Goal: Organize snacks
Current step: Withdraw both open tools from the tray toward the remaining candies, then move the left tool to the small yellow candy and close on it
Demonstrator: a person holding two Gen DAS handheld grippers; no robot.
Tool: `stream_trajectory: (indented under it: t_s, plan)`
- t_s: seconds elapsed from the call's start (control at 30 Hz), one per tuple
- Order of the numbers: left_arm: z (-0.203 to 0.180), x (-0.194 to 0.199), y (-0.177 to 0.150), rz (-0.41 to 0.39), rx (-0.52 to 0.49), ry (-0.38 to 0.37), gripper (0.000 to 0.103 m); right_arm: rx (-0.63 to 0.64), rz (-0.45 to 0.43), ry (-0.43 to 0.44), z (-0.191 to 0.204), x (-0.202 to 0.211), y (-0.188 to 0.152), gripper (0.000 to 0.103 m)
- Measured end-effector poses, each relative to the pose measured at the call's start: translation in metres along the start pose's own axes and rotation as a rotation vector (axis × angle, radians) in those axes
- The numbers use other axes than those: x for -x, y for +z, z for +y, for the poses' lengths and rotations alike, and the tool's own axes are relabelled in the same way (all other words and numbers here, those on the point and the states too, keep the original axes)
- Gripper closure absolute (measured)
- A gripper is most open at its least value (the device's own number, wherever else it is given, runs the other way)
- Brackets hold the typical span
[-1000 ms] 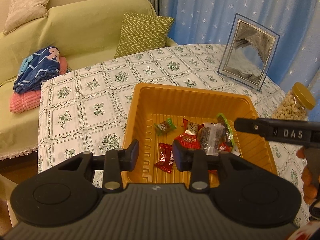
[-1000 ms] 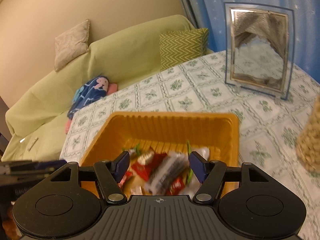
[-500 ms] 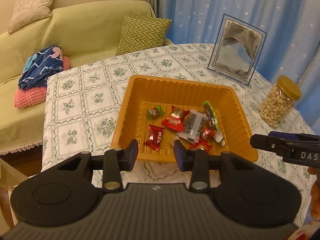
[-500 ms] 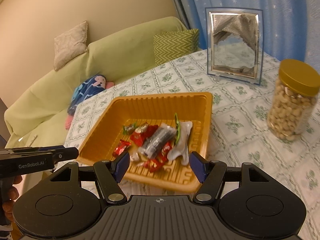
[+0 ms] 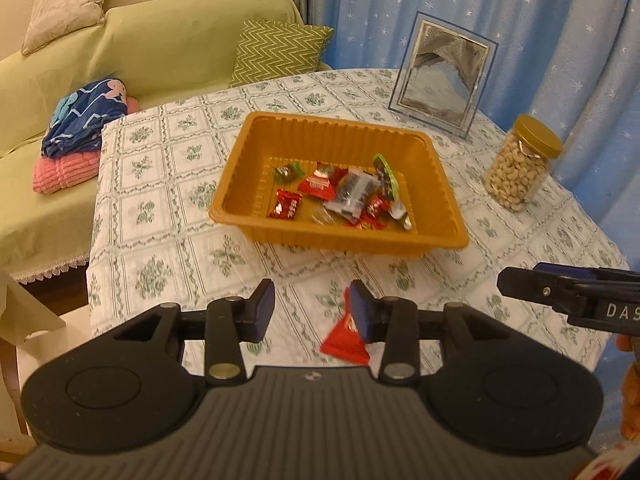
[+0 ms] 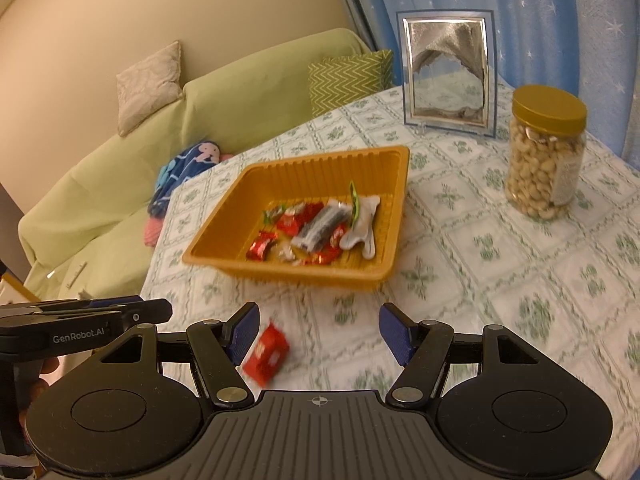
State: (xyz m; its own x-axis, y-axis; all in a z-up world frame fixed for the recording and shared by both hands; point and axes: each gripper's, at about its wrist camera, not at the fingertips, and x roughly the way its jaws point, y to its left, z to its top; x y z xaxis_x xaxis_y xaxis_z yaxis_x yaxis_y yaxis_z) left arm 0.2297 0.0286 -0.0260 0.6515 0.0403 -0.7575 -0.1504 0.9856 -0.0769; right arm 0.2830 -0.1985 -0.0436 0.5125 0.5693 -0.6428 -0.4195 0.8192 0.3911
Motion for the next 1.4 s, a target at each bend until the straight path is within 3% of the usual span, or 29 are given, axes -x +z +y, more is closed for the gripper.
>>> stream_trajectory:
  t_s: [0.63, 1.4]
  plan:
    - [-0.020, 0.028, -0.068, 0.076, 0.004, 0.003, 0.059, 0.013, 0.096, -0.009, 0.004, 0.036, -0.064, 0.037]
    - [-0.022, 0.023, -0.107, 0.128, -0.026, -0.024, 0.056, 0.014, 0.215, -0.053, 0.004, 0.028, -0.100, 0.037]
